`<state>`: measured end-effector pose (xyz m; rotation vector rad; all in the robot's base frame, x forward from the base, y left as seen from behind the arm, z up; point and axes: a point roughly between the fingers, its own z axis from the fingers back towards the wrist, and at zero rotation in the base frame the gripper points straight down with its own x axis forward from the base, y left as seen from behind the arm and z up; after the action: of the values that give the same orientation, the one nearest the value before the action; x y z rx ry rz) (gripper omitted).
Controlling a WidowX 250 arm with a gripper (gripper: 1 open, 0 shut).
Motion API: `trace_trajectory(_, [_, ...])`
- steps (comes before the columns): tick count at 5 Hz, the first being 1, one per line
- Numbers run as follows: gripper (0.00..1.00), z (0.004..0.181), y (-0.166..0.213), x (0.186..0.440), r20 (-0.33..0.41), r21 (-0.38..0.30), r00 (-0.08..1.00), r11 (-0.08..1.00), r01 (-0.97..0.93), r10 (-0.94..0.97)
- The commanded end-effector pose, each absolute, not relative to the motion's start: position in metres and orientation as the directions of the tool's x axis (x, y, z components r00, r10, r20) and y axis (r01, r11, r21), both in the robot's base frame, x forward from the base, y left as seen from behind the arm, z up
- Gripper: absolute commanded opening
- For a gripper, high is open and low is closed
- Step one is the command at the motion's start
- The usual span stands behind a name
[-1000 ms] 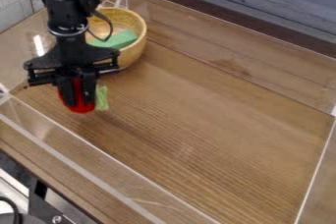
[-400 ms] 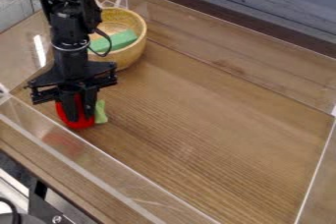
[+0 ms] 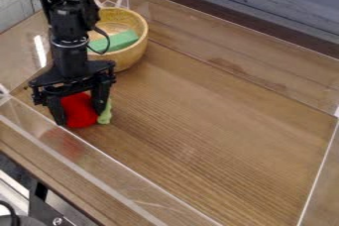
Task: Move the red object to the left side of the table
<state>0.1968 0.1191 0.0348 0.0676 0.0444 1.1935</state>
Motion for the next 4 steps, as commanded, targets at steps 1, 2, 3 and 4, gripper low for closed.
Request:
trace_trajectory(1, [0.0, 0.0394, 0.1277, 0.2021, 0.006, 0.061, 0.318, 0.317, -0.946, 0.948])
trace_trajectory(2, [0.0, 0.0384, 0.1301, 0.2035, -0.016, 0.063, 0.267, 0.268, -0.961, 0.963])
trace_trajectory(3, [1.0, 0.0367, 0.1302, 0.2031, -0.031, 0.068, 0.249, 0.25, -0.966, 0.968])
trace_trajectory(4, [1.0, 0.0347, 0.1305, 0.2033, -0.046, 0.07, 0.232, 0.235, -0.969, 0.972])
